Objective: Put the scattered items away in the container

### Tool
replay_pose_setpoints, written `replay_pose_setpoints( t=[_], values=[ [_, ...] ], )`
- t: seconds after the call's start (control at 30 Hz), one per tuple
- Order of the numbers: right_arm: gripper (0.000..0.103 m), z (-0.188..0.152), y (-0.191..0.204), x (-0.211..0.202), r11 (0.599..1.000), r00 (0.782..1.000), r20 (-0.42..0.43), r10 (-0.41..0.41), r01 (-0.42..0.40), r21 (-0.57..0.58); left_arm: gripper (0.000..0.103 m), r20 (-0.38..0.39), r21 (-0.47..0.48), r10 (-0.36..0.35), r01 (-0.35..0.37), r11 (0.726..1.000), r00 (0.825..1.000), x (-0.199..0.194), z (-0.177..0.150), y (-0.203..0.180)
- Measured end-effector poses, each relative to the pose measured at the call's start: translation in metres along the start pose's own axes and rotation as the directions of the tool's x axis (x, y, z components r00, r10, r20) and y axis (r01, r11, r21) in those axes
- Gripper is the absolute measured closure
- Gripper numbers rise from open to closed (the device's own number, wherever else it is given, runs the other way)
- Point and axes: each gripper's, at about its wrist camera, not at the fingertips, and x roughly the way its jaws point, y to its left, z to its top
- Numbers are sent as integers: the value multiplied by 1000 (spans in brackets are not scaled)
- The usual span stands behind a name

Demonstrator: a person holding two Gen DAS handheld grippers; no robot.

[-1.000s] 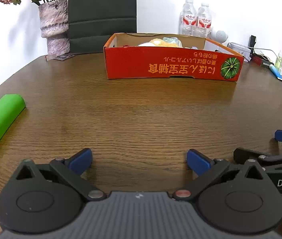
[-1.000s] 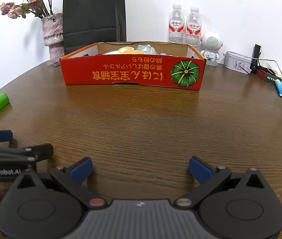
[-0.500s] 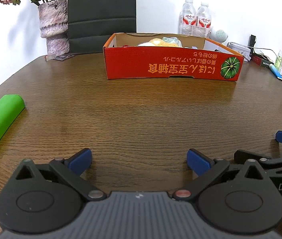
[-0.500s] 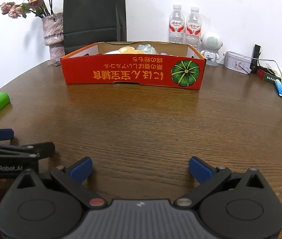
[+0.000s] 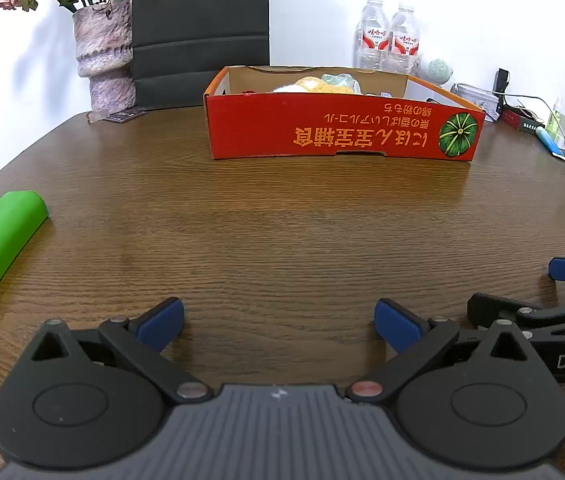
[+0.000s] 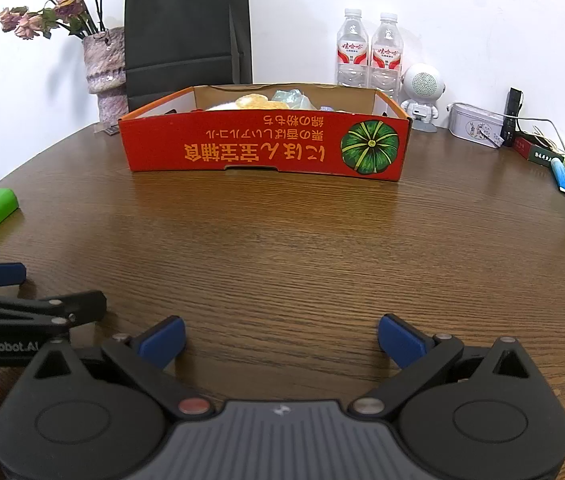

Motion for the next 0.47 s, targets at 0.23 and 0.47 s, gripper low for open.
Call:
replay_pose_setpoints(
  t=[0.23, 0.47],
  values=[
    [0, 0, -1, 0, 1000, 1000, -1, -2, 2, 0, 0, 0, 0, 0, 0, 1000, 1000, 0, 0, 0],
    [0, 1, -1, 0, 1000, 1000, -1, -1, 1, -1, 0, 0, 0, 1, -1, 1000, 1000, 0, 0, 1]
  ],
)
